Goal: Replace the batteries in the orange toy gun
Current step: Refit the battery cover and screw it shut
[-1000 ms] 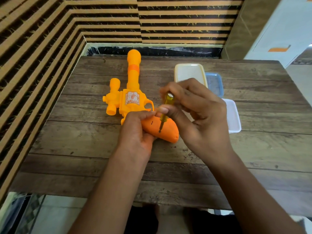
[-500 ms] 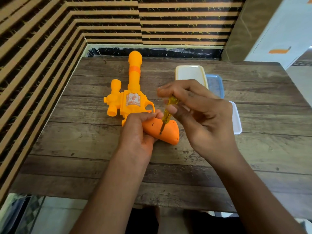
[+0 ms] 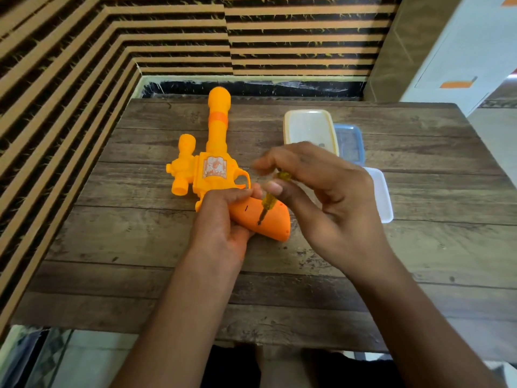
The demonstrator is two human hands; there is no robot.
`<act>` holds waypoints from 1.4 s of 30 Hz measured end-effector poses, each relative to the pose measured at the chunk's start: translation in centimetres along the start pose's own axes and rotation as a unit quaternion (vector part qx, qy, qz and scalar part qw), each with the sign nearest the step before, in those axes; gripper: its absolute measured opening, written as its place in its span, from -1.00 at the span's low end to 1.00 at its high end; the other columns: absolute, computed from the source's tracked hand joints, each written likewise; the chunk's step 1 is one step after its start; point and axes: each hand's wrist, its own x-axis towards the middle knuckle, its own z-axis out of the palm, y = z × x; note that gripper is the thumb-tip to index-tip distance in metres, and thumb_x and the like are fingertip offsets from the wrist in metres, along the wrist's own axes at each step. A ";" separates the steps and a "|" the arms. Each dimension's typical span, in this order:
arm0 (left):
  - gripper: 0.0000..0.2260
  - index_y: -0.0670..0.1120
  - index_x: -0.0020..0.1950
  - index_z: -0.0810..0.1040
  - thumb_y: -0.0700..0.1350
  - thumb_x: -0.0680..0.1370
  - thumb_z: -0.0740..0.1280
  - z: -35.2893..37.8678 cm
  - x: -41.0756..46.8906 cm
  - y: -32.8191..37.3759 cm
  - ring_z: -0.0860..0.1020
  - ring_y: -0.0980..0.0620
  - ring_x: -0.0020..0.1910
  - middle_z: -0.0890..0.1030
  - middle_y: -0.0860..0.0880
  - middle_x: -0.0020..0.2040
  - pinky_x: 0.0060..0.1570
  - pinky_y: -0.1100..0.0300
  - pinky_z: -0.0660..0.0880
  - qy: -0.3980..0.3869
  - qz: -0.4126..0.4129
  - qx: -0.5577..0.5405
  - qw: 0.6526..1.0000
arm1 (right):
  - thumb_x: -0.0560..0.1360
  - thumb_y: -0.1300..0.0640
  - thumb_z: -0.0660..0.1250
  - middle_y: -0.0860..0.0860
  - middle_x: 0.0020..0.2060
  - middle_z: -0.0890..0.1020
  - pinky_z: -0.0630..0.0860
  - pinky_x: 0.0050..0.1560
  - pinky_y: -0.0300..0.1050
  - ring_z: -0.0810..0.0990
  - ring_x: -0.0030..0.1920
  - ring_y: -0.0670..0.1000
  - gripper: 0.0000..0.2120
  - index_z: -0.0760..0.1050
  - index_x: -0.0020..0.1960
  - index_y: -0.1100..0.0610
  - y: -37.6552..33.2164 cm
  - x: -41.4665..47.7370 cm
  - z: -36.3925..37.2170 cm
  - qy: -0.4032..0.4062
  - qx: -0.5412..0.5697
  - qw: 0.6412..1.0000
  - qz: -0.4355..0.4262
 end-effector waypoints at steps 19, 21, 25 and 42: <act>-0.83 -0.17 -0.14 0.64 -0.35 0.52 0.29 0.0 0.8 -0.2 0.67 -0.06 -0.20 0.70 -0.14 -0.17 0.02 -0.01 0.60 0.028 -0.020 -0.014 0.999 | 0.54 0.49 0.41 0.15 -0.04 0.67 0.61 0.01 0.15 0.69 0.02 0.12 -0.71 0.65 0.20 0.25 0.4 -0.3 0.6 0.005 0.029 0.999 0.020; -0.71 -0.14 -0.36 0.71 -0.36 0.46 0.28 0.2 0.5 -0.1 0.68 -0.03 -0.26 0.71 -0.09 -0.29 0.02 0.00 0.59 0.006 -0.008 -0.024 1.000 | 0.52 0.44 0.48 0.13 -0.09 0.62 0.60 -0.06 0.07 0.66 -0.07 0.08 -0.70 0.67 0.21 0.21 0.5 -0.2 1.0 0.027 0.002 1.000 0.013; -0.73 -0.12 -0.43 0.68 -0.36 0.38 0.31 0.4 -0.1 -0.1 0.65 -0.07 -0.17 0.70 -0.08 -0.29 0.10 -0.10 0.59 0.013 0.000 -0.037 0.999 | 0.55 0.38 0.49 0.10 -0.12 0.56 0.52 -0.06 -0.11 0.58 -0.12 0.00 -0.75 0.67 0.20 0.22 0.5 -0.1 1.1 0.039 -0.038 0.999 -0.003; -0.69 -0.11 -0.37 0.65 -0.36 0.52 0.32 0.1 0.7 -0.5 0.62 -0.04 -0.19 0.66 -0.05 -0.34 -0.08 0.02 0.57 0.046 -0.007 -0.018 0.999 | 0.56 0.26 0.50 0.15 -0.18 0.62 0.45 -0.23 -0.12 0.59 -0.22 0.08 -0.91 0.72 0.05 0.19 0.6 0.2 0.5 0.048 -0.007 0.999 0.018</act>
